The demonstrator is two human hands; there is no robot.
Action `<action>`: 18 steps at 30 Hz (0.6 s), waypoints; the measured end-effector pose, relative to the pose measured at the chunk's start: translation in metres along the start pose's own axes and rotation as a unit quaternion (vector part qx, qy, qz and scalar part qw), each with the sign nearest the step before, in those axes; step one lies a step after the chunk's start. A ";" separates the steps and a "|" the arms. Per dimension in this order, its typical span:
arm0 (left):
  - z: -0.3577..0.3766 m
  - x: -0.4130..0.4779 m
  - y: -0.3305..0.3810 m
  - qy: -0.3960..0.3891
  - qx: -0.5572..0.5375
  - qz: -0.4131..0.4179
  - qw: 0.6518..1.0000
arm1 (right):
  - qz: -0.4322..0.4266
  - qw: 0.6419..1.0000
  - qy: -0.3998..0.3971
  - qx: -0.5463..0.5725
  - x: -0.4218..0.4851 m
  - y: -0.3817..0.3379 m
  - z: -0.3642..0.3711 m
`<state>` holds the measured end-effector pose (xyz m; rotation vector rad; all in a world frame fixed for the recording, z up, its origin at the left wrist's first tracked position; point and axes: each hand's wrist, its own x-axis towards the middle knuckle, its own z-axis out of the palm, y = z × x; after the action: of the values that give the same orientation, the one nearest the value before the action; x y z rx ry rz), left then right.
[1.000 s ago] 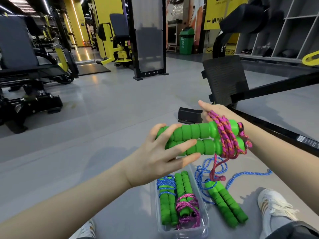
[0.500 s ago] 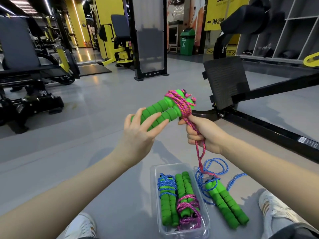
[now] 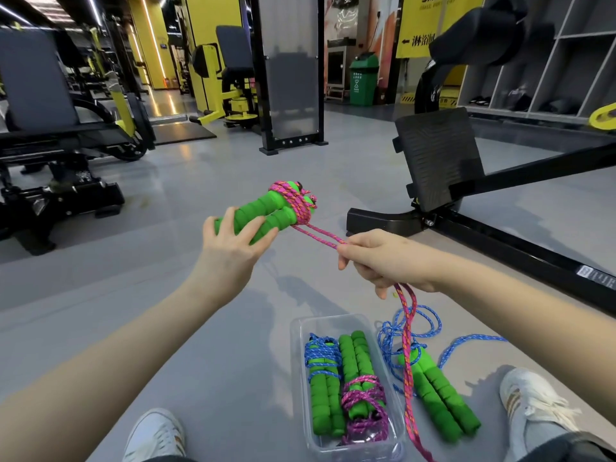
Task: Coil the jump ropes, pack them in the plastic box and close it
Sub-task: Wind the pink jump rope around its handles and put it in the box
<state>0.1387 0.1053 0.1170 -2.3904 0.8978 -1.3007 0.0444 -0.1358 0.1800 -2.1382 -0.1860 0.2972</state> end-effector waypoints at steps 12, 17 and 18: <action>-0.012 -0.010 0.004 -0.094 0.025 0.192 0.977 | -0.070 0.983 0.057 -0.162 -0.006 -0.017 -0.041; -0.020 -0.014 0.023 0.001 -0.046 0.262 0.964 | -0.166 0.968 0.117 -0.149 -0.007 -0.022 -0.047; -0.024 -0.013 0.030 0.020 -0.068 0.274 0.959 | -0.172 0.966 0.124 -0.149 -0.006 -0.020 -0.049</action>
<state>0.1022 0.0917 0.1066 -1.9856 1.5646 -1.0914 0.0519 -0.1654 0.2231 -2.3637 -0.4747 -0.2138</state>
